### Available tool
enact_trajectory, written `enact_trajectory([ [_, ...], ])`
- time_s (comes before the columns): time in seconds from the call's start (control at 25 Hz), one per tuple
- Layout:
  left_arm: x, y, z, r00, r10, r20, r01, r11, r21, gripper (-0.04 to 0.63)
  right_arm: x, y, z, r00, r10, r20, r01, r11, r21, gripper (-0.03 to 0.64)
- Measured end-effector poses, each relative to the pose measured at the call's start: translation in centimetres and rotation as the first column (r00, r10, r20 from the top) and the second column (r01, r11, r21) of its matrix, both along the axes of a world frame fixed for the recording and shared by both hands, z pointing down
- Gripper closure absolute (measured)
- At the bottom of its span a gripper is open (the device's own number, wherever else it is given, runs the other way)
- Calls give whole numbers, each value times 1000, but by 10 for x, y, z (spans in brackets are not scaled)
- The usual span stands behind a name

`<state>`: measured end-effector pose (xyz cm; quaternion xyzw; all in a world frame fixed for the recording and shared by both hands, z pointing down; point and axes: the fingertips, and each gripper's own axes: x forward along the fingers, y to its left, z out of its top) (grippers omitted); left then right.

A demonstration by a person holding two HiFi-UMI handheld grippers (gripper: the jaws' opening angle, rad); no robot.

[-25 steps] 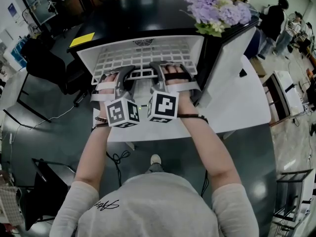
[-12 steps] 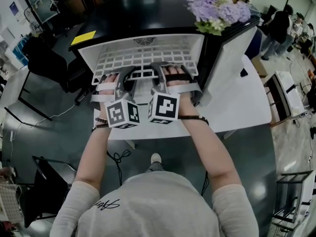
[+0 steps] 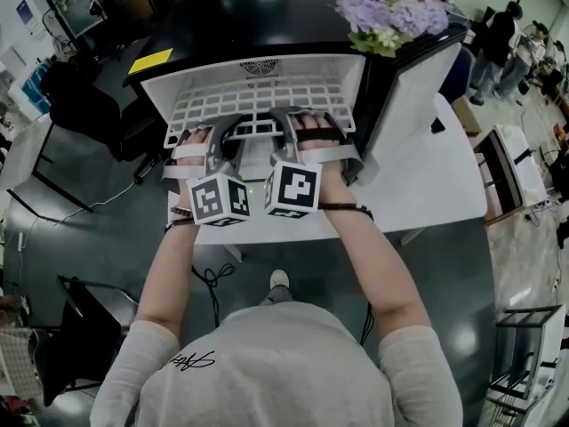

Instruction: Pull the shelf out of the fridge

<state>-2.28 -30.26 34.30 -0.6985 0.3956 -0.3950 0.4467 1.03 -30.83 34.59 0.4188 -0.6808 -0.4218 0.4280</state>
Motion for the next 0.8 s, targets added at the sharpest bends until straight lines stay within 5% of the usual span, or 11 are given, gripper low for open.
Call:
enact_trajectory([
  [0.8,0,10,0,1000,-9,-3,9,1000,-6,545,2,11,-2,1000,1,-1,-1,1000,1,557],
])
